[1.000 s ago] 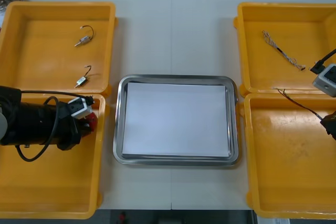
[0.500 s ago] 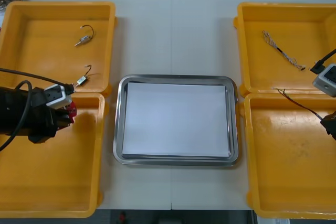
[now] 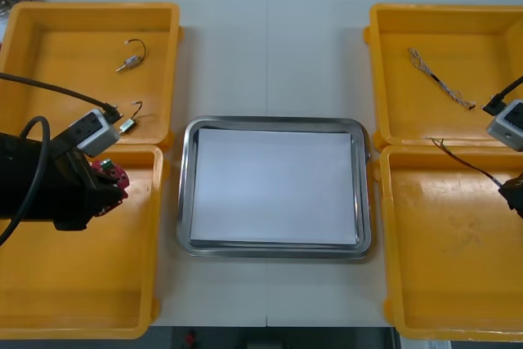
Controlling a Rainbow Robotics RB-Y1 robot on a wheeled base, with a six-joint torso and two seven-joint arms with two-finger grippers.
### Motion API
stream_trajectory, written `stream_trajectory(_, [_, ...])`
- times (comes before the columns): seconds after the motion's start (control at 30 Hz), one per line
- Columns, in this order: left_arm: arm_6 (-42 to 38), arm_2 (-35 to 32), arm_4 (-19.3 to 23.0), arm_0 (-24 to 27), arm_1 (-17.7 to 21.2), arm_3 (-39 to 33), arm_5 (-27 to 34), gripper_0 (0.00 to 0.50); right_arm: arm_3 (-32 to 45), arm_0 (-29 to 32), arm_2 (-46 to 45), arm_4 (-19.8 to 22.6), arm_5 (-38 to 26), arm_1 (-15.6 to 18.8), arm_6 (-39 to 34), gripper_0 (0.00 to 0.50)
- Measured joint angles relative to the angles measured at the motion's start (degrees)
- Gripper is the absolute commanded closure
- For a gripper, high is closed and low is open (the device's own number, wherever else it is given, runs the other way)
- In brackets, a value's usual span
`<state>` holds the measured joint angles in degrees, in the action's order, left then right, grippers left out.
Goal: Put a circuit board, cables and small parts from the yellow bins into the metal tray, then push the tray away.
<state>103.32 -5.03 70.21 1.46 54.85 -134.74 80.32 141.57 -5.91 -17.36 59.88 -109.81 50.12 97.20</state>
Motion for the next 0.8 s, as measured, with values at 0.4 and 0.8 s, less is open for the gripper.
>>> stream_trajectory(0.4, [-2.33, 13.2, -4.96, 11.0, -0.22, -3.91, 0.19, 0.499, 0.0, 0.0, 0.0, 0.0, 0.0, 0.0, 0.0, 0.5])
stream_trajectory(0.8, [-26.54, 35.82, -28.01, 19.41, -5.58, -4.94, -6.26, 0.499, 0.01, 0.0, 0.01, 0.0, 0.0, 0.0, 0.0, 0.5])
